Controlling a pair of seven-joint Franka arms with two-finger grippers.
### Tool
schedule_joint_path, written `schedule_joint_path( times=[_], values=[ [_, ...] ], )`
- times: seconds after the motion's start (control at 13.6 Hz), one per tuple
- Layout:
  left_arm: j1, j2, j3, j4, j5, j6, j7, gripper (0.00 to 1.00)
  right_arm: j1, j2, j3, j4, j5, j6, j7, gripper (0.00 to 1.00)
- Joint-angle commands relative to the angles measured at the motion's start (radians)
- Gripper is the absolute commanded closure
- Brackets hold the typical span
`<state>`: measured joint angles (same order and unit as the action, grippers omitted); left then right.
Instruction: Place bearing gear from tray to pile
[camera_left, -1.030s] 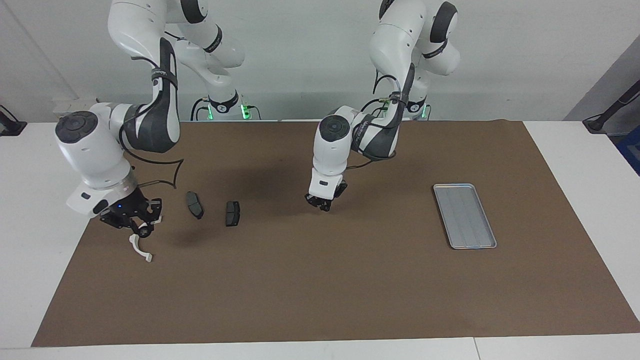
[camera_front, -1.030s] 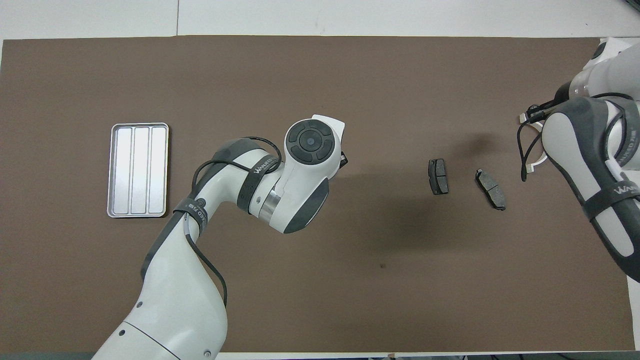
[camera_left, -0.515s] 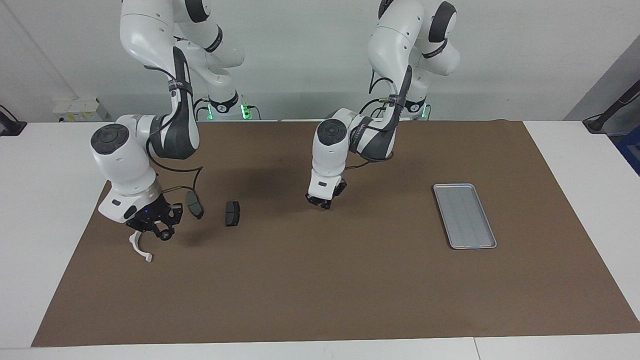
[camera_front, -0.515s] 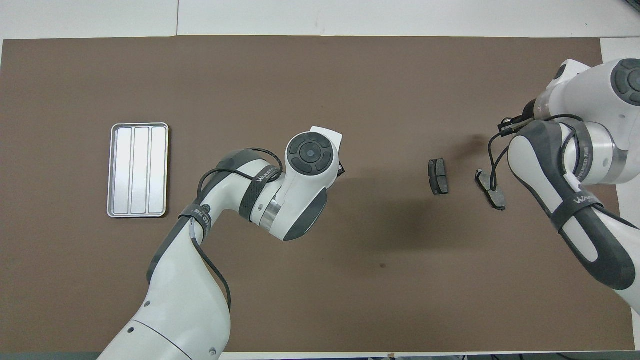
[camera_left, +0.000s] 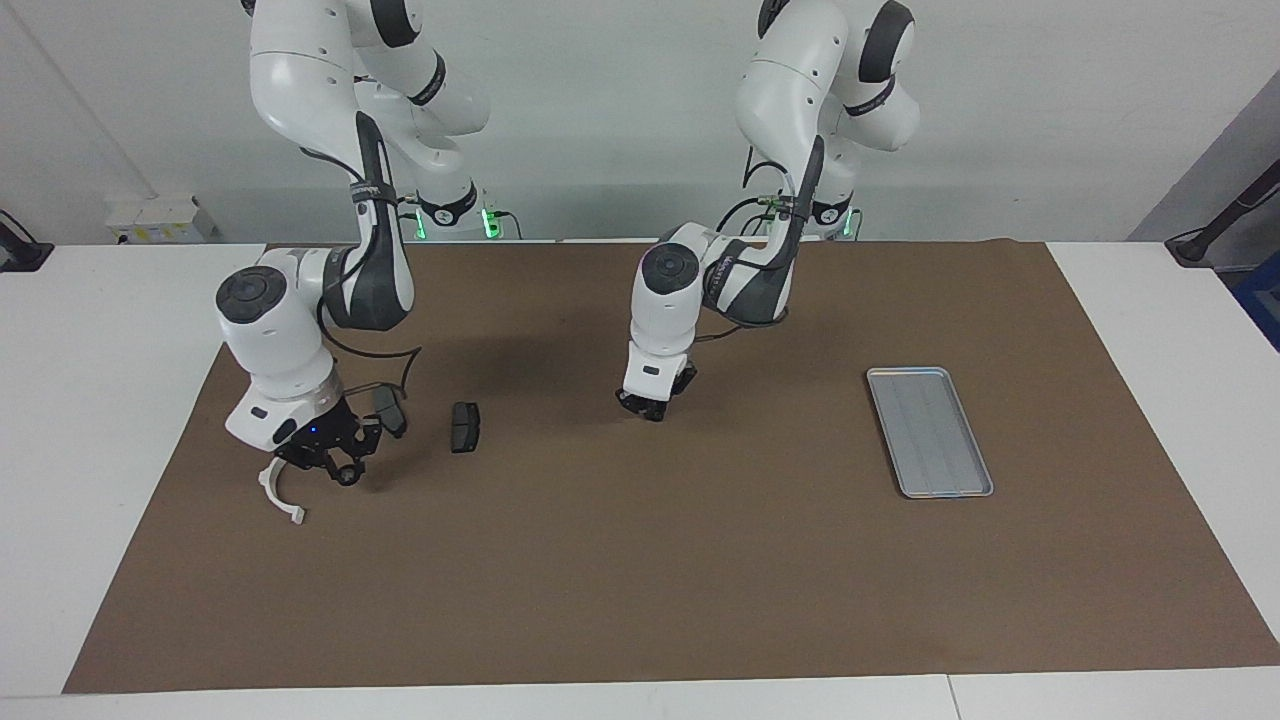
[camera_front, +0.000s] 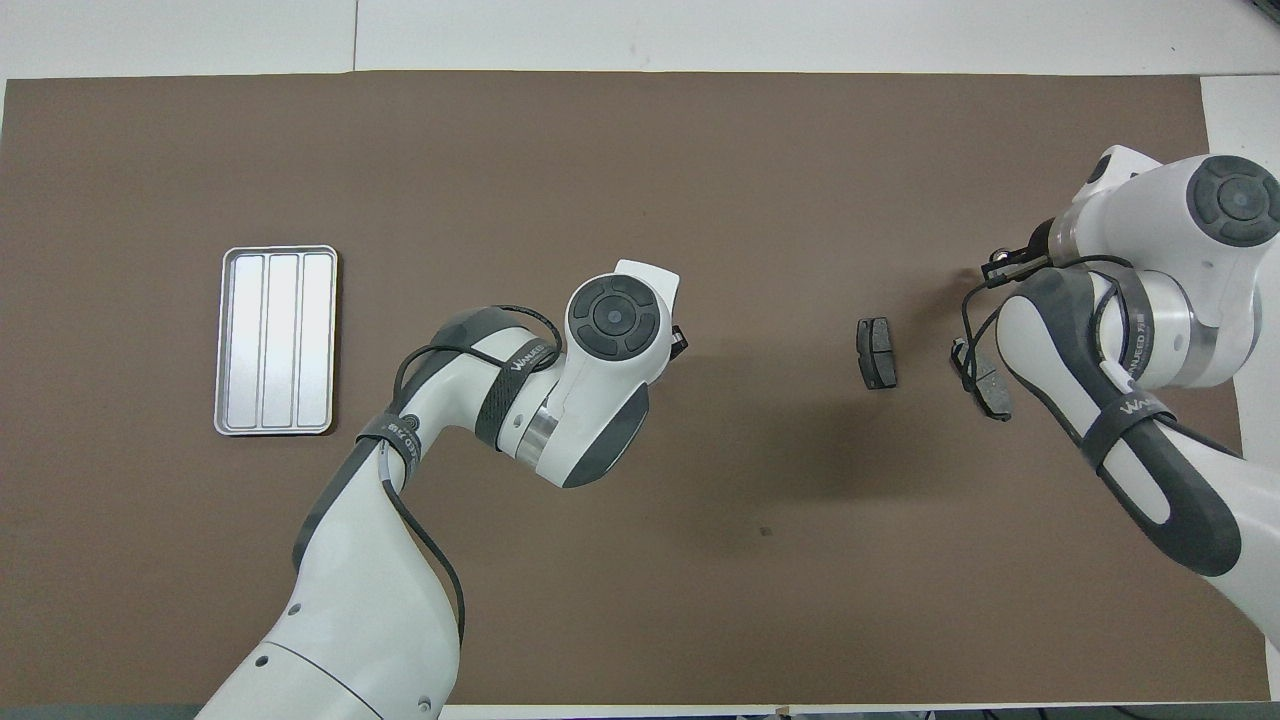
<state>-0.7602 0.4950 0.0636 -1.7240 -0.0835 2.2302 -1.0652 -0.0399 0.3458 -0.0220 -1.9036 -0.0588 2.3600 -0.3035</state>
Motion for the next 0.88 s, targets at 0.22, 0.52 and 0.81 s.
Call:
schedule_joint_path(
  times=[0.22,0.52,0.81],
  values=[
    [0.007,-0.064,0.030,0.008,-0.010,-0.110,-0.010,0.00,-0.009,0.018,0.005,-0.015,0.008,0.068,-0.003,1.00],
    [0.138,-0.220,0.061,-0.036,-0.005,-0.162,0.066,0.00,-0.009,0.035,0.005,-0.014,0.008,0.085,-0.002,1.00],
    [0.338,-0.360,0.062,-0.007,-0.002,-0.338,0.302,0.00,-0.008,0.051,0.005,-0.014,0.008,0.113,0.001,1.00]
  ],
)
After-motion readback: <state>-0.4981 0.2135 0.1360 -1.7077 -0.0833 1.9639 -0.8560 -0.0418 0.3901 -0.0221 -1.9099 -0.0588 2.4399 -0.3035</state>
